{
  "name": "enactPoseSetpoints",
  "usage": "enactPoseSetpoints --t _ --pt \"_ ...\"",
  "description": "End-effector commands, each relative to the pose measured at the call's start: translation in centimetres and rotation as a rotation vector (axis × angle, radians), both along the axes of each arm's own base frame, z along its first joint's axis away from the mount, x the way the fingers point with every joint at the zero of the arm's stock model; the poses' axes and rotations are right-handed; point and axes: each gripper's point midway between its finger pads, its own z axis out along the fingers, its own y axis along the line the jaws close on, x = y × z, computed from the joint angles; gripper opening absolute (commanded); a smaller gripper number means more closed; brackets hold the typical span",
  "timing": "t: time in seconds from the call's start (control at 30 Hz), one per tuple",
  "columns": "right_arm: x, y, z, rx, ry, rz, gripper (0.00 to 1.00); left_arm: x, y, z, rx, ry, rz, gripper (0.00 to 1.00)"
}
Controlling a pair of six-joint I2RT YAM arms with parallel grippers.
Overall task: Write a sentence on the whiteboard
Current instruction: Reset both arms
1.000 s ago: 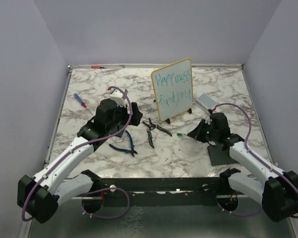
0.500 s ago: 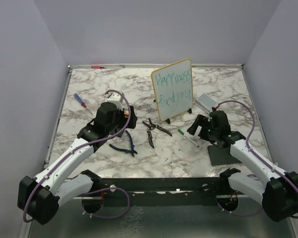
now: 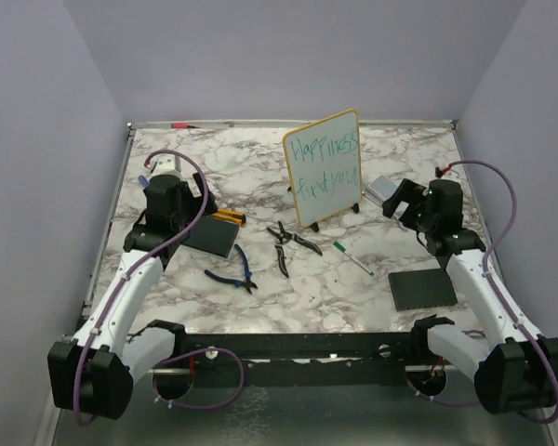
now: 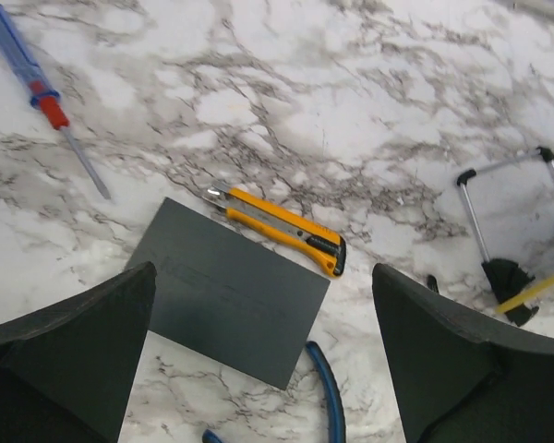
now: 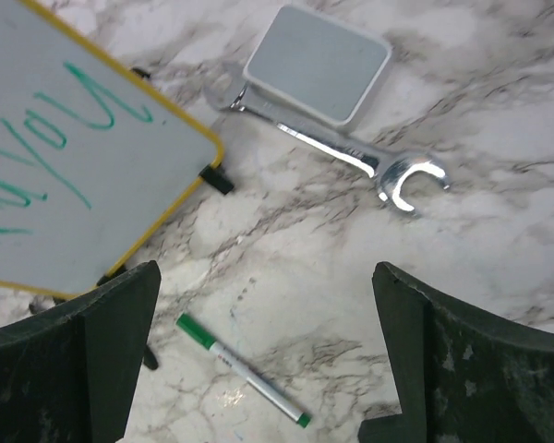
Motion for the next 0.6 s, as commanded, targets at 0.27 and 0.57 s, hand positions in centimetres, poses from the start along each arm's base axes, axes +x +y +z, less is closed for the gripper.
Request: enactPoseSetpoints --t 0.27,0.57 --pt "0.1 -2.5 12.4 -0.151 -0.567 0.061 0.99 -2.3 8.6 11.0 0.155 -0.357 0.361 0.99" --pt "-1.3 -4.0 12.8 -0.201 -0.644 -0.008 0.99 -3.1 8.7 9.6 0.179 -0.345 0.345 0.99"
